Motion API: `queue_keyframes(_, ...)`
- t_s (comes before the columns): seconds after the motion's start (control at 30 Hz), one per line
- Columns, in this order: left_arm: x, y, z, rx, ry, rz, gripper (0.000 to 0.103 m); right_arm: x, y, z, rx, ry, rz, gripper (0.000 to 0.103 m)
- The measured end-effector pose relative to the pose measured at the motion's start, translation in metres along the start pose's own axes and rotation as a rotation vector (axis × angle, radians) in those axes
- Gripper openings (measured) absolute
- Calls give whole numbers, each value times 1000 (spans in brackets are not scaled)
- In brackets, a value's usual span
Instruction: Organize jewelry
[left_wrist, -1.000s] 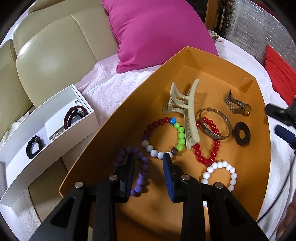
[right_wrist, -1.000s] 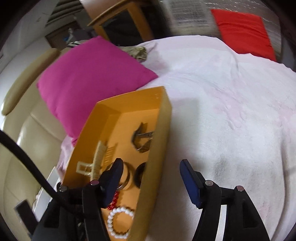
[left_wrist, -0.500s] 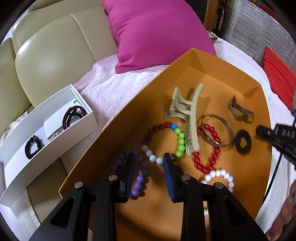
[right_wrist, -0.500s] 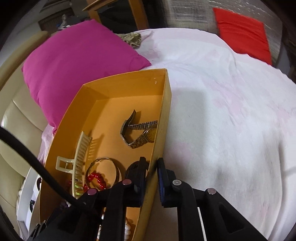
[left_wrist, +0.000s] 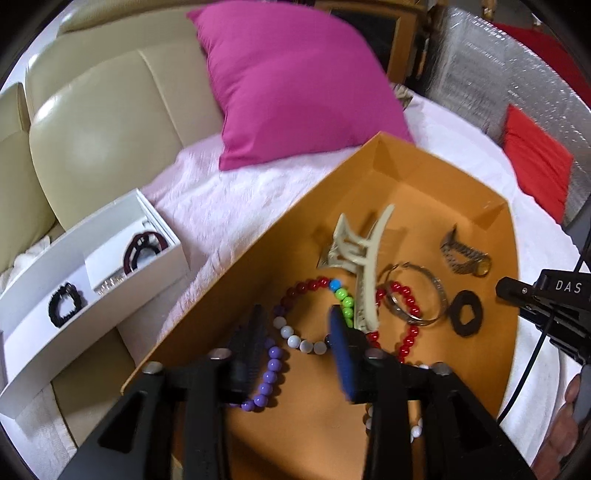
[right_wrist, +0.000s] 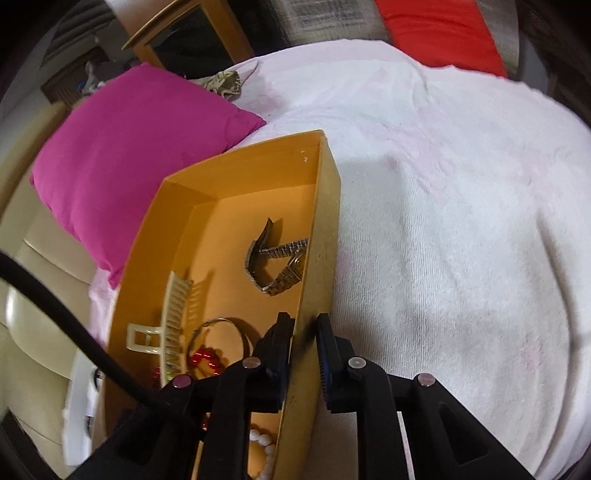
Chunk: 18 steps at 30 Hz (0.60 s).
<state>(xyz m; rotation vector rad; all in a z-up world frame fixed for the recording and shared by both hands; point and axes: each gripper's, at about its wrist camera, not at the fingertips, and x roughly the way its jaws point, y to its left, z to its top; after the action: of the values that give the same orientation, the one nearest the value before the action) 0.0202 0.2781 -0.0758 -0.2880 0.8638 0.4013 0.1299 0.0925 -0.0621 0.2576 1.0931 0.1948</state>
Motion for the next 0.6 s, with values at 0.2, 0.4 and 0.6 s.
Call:
queue_keyframes(0.2, -41, -5, -7, -12, -91, -25, 65, -46, -11, -14, -170, -71, 56, 26)
queue_keyframes(0.4, -84, -17, -10, 79, -101, 57, 71, -113, -14, -43, -442, -154, 172, 26)
queue_keyframes(0.6, -143, -4, -19, 52, -192, 133, 78, -165, -7, -68, -599, -249, 304, 49)
